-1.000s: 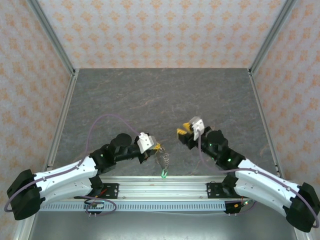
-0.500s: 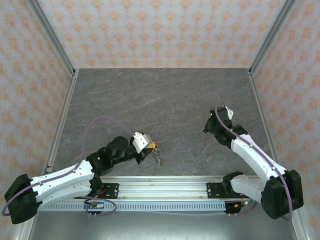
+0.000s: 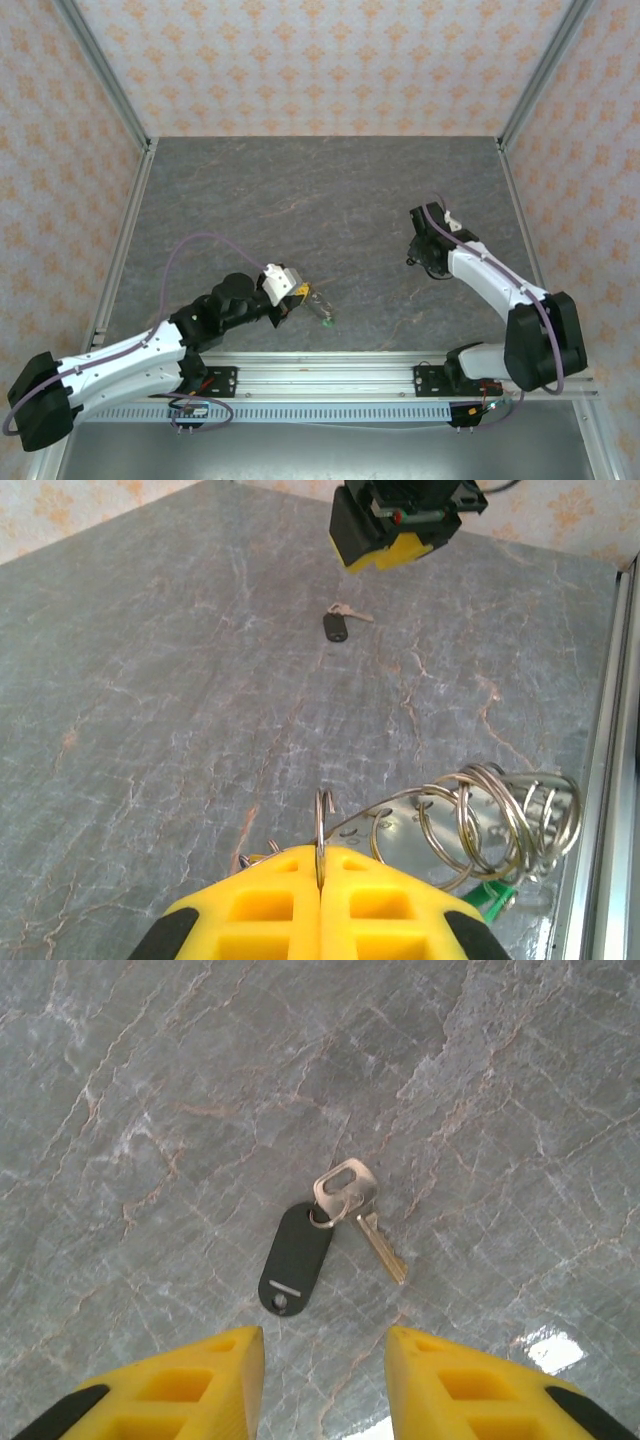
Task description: Put the keys on the keyring
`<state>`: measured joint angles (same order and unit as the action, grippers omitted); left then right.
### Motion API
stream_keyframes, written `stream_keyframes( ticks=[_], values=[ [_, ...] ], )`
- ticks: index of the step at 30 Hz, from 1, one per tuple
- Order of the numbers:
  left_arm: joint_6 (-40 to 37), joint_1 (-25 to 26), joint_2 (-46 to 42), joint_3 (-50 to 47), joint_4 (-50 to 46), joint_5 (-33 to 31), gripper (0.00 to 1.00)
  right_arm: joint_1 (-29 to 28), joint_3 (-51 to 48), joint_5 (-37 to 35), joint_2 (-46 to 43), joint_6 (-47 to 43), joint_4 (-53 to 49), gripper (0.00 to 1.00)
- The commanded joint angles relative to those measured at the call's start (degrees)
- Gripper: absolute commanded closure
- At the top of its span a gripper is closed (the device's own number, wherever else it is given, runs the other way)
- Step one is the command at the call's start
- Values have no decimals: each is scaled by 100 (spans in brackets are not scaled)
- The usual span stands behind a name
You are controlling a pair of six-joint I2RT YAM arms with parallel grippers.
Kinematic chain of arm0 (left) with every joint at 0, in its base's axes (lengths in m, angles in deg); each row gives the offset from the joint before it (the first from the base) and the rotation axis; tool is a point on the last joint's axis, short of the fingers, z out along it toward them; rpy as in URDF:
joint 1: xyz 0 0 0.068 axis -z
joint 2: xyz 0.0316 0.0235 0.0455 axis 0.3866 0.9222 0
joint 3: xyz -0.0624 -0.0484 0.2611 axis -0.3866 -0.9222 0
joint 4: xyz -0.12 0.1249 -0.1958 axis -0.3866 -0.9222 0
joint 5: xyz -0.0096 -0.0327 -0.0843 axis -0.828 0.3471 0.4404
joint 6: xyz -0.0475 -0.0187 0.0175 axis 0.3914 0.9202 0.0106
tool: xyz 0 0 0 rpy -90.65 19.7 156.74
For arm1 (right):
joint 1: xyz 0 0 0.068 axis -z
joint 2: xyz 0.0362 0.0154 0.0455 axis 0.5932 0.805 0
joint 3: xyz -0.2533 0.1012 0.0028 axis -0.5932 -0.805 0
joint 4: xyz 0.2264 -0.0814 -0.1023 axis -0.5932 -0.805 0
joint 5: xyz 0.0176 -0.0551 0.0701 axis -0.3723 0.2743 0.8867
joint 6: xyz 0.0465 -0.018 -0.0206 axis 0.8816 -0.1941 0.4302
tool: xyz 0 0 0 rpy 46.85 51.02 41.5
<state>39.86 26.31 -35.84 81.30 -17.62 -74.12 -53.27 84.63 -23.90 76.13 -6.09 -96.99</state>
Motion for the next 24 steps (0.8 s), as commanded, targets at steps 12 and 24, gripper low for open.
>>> stream_keyframes(
  ticks=[12, 24],
  values=[
    [81, -635, 251, 282, 248, 611, 100, 580, 1140, 390, 1882, -407, -179, 67],
    [192, -757, 514, 337, 373, 791, 100, 651, 1073, 341, 2125, -412, -58, 71]
  ],
)
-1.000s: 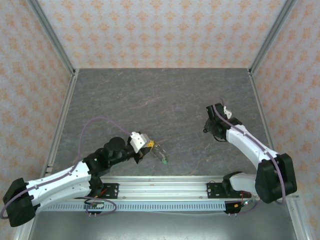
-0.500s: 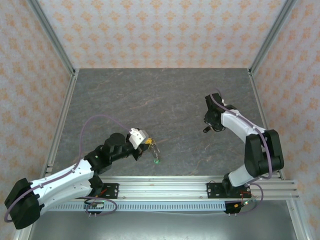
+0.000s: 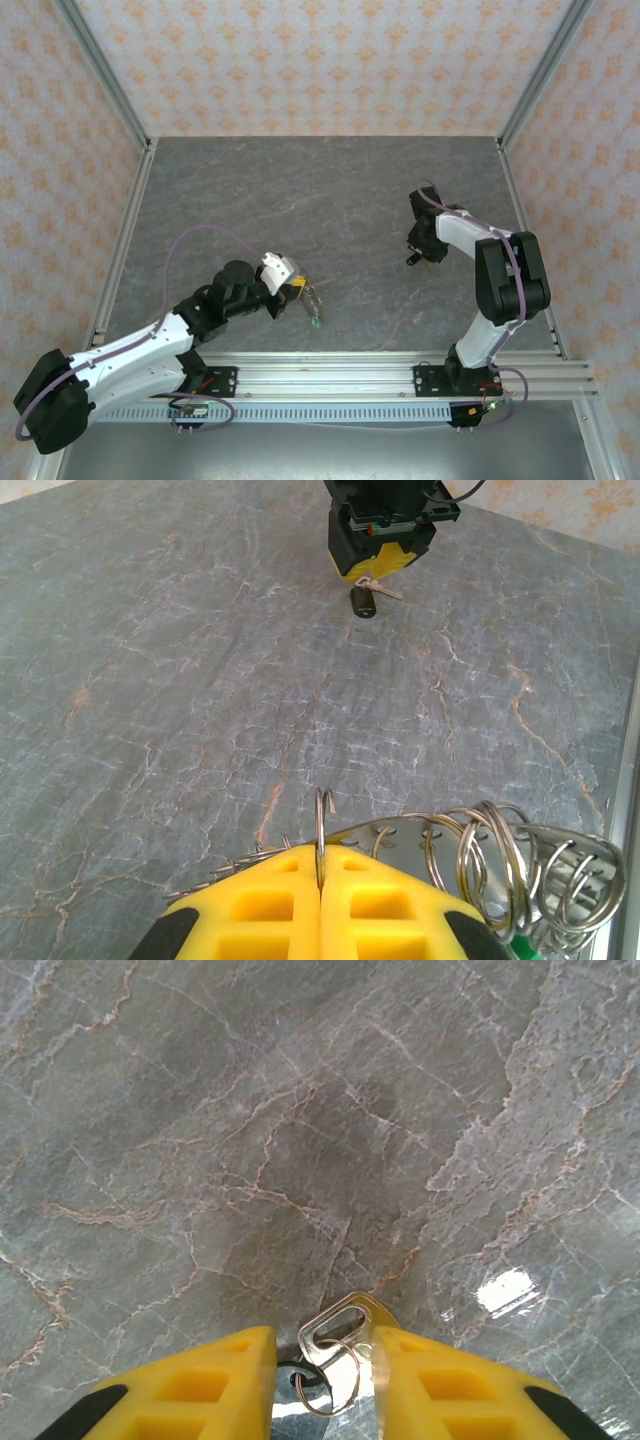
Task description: Put the keys on the keyring
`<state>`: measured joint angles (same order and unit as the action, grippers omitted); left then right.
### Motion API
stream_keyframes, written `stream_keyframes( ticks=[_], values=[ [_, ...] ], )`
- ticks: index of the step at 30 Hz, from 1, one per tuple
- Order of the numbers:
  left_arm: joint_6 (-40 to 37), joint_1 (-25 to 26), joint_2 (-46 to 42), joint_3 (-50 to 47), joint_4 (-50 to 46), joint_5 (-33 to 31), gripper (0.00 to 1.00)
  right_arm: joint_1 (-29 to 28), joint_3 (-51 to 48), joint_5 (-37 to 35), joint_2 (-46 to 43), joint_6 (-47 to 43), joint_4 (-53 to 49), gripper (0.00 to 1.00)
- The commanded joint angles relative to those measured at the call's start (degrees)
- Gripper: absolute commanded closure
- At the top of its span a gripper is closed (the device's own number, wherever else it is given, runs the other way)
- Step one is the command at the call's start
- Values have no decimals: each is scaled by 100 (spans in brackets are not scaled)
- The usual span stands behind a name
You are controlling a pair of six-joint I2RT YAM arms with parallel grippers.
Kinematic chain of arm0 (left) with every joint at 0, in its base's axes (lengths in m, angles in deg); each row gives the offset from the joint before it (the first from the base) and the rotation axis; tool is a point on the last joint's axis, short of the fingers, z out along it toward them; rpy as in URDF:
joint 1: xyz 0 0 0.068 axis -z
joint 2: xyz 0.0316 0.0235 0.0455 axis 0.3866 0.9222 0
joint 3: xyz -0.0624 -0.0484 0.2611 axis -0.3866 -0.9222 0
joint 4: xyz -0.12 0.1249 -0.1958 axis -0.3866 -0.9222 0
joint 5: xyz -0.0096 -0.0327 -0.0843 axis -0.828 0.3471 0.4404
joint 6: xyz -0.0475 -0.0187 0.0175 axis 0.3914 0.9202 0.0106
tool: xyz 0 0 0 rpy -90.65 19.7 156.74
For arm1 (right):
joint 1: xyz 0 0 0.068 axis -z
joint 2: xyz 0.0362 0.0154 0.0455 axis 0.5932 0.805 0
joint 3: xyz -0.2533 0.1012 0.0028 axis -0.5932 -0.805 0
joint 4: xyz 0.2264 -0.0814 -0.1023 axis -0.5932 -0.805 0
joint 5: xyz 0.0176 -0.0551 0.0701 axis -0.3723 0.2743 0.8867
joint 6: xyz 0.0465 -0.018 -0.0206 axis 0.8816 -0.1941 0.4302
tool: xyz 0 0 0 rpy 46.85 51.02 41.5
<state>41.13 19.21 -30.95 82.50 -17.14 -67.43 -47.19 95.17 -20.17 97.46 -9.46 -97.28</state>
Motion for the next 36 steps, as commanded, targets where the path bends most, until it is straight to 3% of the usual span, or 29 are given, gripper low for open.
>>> stream_keyframes(
  ticks=[1, 18, 24, 26, 36],
  values=[
    [67, -51, 54, 217, 329, 114, 100, 44, 27, -14, -6, -108, -27, 72],
    [40, -58, 83, 287, 177, 141, 100, 50, 28, 5, 174, -447, 74, 75],
    [-4, -56, 92, 331, 115, 123, 100, 46, -7, 90, 85, -670, 90, 82],
    [-5, -60, 100, 339, 103, 123, 100, 49, -47, 173, 28, -774, 85, 89],
    [-2, -58, 161, 392, 54, 158, 100, 48, -126, 706, -58, -1232, -210, 92]
  ],
)
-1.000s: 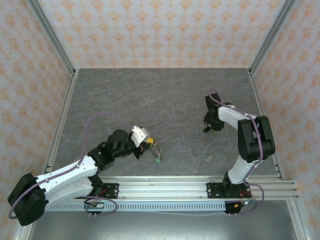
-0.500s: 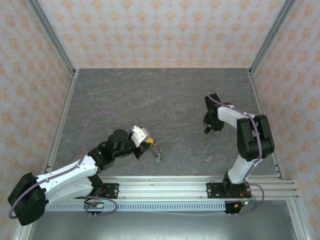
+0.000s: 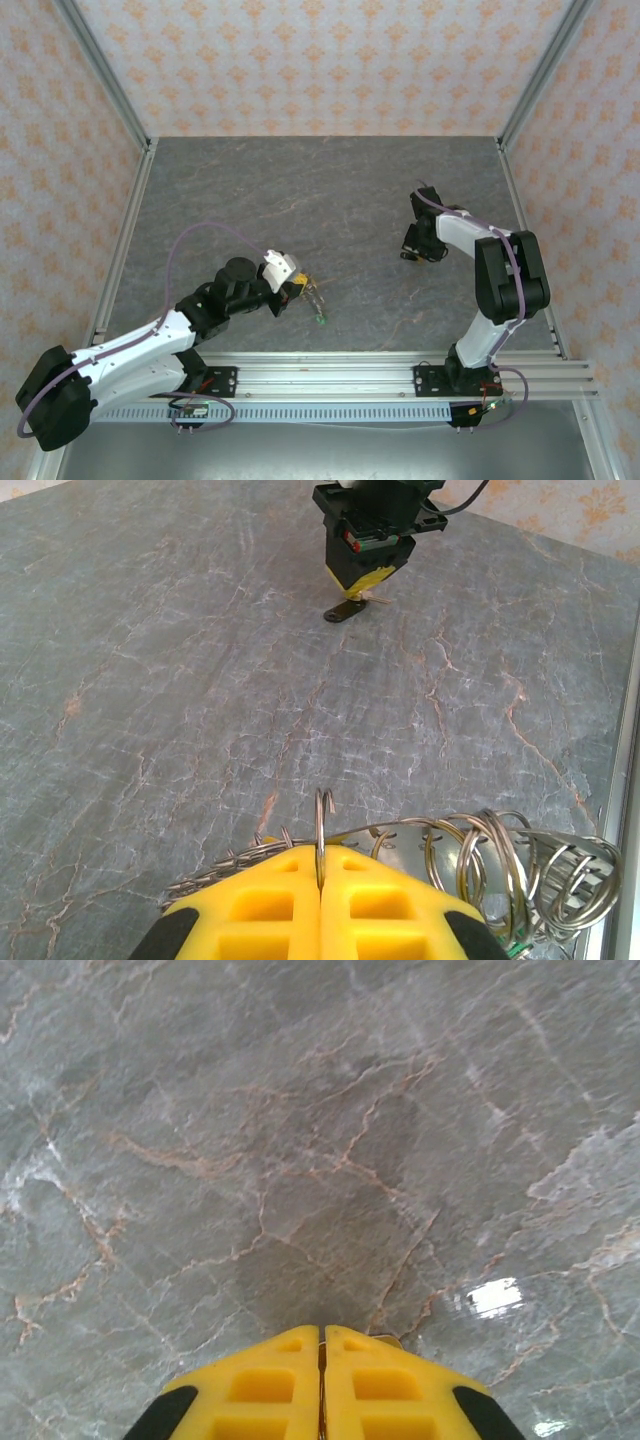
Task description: Put the keys on the keyring
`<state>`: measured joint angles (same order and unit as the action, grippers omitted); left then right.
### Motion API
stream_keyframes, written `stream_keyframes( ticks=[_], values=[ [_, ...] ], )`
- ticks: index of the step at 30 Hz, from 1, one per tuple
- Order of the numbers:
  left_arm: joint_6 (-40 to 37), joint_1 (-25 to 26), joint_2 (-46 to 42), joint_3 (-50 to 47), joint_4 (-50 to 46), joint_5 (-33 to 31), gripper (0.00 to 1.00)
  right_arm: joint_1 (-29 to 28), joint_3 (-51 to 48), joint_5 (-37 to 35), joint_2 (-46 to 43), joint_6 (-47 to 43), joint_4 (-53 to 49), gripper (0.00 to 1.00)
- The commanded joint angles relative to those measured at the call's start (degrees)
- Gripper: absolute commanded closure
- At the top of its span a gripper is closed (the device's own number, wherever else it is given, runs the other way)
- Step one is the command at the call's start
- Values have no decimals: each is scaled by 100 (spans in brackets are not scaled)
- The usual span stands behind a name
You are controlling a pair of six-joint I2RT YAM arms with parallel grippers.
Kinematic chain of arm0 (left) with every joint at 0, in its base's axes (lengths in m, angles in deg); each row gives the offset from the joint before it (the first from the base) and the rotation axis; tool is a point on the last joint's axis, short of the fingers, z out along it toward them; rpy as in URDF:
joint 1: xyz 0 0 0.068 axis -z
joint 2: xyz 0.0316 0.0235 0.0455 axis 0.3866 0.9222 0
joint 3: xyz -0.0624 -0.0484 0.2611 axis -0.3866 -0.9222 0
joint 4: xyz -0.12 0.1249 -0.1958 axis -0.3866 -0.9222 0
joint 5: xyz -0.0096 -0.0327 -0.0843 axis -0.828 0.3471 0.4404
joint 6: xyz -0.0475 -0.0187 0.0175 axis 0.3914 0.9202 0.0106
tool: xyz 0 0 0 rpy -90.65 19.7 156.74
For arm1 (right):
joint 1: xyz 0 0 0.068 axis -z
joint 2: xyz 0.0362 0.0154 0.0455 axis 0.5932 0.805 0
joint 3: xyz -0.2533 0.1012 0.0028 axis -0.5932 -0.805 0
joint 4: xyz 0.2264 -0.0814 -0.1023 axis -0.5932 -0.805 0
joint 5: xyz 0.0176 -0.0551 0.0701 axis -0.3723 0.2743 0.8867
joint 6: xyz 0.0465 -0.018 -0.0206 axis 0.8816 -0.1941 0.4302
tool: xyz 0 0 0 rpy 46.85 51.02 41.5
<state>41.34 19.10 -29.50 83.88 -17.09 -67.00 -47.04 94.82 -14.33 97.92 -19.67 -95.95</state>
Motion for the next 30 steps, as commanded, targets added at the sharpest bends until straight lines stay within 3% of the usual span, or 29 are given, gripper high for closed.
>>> stream_keyframes(
  ticks=[1, 7, 13, 22, 30],
  values=[
    [-25, -52, 26, 272, 27, 123, 100, 28, -93, 108, -110, -231, -361, 91],
    [-34, -47, 66, 328, -42, 131, 100, 28, -28, 184, -179, -299, -399, 83],
    [-52, -47, 123, 334, -51, 136, 100, 33, 71, 156, -295, -326, -572, 82],
    [-43, -51, 176, 334, -21, 160, 100, 33, 71, 32, -440, -283, -718, 88],
    [-40, -45, 264, 347, -20, 236, 100, 11, 67, 190, -331, -203, -700, 83]
  ],
)
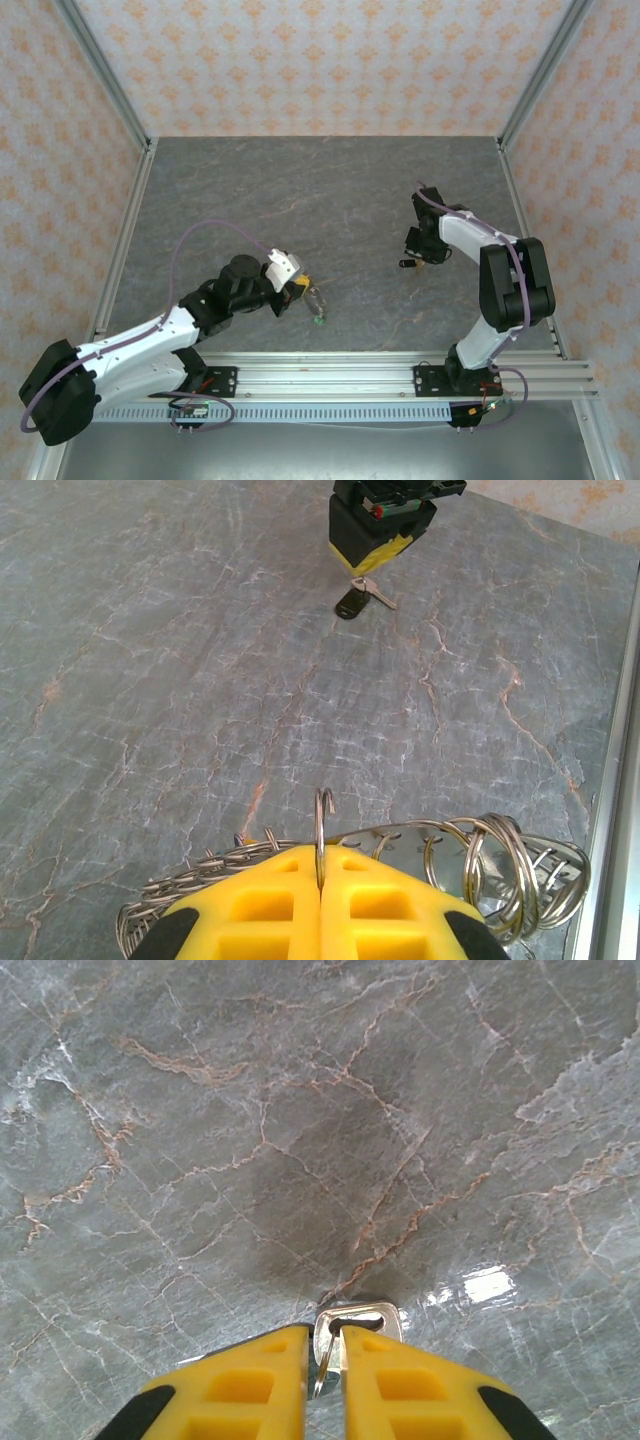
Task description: Put the keys on the keyring
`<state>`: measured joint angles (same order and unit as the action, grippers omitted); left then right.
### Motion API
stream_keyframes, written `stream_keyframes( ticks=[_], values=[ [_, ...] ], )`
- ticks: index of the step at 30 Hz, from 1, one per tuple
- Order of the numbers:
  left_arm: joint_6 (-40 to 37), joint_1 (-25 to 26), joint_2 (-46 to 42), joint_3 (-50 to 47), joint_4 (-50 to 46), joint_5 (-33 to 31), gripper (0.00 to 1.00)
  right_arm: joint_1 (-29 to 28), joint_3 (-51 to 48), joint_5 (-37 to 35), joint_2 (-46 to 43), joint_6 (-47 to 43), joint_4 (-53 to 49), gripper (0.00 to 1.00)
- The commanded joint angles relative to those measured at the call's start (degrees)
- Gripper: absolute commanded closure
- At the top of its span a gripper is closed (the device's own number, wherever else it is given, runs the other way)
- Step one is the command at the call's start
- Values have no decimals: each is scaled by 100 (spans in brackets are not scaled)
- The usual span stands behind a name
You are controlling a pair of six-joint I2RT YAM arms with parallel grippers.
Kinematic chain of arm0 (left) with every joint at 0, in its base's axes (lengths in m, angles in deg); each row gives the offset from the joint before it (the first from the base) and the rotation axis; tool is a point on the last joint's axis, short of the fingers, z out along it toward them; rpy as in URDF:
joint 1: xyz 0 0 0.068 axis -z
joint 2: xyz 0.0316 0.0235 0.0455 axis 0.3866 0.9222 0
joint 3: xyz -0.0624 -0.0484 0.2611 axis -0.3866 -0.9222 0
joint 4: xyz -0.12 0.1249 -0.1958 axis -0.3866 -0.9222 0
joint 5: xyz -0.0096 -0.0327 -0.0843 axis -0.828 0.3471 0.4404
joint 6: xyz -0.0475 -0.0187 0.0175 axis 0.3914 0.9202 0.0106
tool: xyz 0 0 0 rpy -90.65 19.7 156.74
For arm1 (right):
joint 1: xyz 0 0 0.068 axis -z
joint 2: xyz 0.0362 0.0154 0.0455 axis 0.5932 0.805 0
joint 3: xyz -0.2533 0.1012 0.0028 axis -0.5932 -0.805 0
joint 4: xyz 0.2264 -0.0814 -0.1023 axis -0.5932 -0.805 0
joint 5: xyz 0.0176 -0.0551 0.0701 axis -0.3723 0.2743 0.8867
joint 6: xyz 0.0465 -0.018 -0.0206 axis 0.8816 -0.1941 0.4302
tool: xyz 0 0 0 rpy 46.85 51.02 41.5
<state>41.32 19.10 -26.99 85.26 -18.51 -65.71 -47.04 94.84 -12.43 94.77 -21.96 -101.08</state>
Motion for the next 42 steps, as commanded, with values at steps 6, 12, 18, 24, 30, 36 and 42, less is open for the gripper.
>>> stream_keyframes(
  ticks=[6, 12, 18, 24, 30, 36, 42],
  values=[
    [-41, -52, 4, 214, 106, 106, 100, -7, 52, 8, 27, 27, -181, 82],
    [-42, -45, 4, 236, 86, 104, 100, -24, 43, 50, 157, 39, -168, 83],
    [-45, -54, -5, 240, 56, 117, 100, -51, 17, -28, 165, 86, -142, 86],
    [-45, -49, -11, 235, 60, 104, 100, -51, 24, -104, 103, 56, -153, 89],
    [-41, -49, -5, 258, 37, 117, 100, -50, 26, -66, 183, 97, -148, 87],
    [-32, -52, 3, 240, 59, 126, 100, -50, 16, -102, 172, 106, -166, 86],
    [-32, -54, -22, 240, 45, 122, 100, -51, 42, -109, 195, 113, -185, 83]
  ],
)
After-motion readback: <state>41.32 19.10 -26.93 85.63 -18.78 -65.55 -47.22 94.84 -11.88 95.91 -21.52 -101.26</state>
